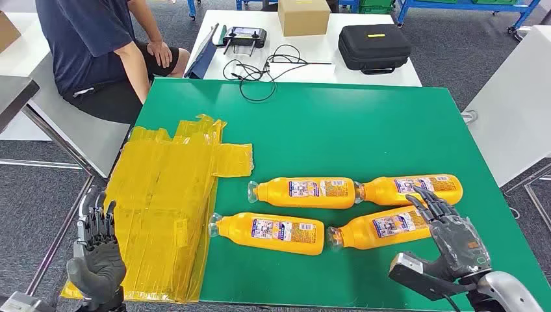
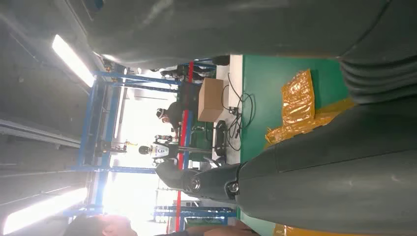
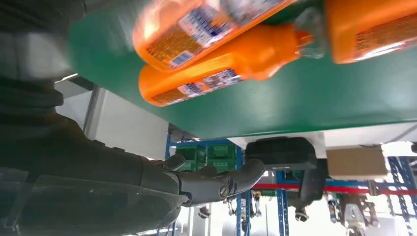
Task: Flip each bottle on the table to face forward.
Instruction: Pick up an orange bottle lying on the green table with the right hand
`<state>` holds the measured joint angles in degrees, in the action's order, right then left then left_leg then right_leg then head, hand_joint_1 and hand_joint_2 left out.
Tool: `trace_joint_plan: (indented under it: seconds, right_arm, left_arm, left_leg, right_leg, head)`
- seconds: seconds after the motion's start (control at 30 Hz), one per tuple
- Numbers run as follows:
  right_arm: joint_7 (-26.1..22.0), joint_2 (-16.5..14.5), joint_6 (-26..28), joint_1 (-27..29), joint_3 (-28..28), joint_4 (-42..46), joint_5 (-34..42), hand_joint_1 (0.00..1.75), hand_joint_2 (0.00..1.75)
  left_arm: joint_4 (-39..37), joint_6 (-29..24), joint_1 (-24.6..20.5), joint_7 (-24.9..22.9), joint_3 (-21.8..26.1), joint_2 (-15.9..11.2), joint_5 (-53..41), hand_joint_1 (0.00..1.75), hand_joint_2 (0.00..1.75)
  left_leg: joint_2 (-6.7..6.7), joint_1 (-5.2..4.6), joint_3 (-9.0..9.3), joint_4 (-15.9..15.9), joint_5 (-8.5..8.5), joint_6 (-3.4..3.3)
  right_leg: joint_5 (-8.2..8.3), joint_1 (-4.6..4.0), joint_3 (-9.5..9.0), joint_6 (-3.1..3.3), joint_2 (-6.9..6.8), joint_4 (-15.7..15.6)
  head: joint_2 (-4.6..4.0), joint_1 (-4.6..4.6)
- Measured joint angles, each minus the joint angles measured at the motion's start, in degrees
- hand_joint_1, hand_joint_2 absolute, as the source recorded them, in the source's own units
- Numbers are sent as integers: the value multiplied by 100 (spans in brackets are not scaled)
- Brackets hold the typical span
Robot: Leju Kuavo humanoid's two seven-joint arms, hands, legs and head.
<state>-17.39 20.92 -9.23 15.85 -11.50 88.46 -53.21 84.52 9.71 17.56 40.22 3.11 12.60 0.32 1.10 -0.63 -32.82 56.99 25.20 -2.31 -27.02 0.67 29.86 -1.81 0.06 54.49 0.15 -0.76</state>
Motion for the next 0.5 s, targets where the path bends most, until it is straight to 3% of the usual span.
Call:
trace_joint_plan:
  seconds: [0.5]
  right_arm:
    - [130,721,-343,-720,418,-1220,309,0,175]
  left_arm:
    - [-135,149,-151,0,163,7,102,0,0]
  left_leg:
    - [5,1,-3,1,0,0]
  right_leg:
    - [0,-1,1,0,-1,0]
  head:
    - [0,-1]
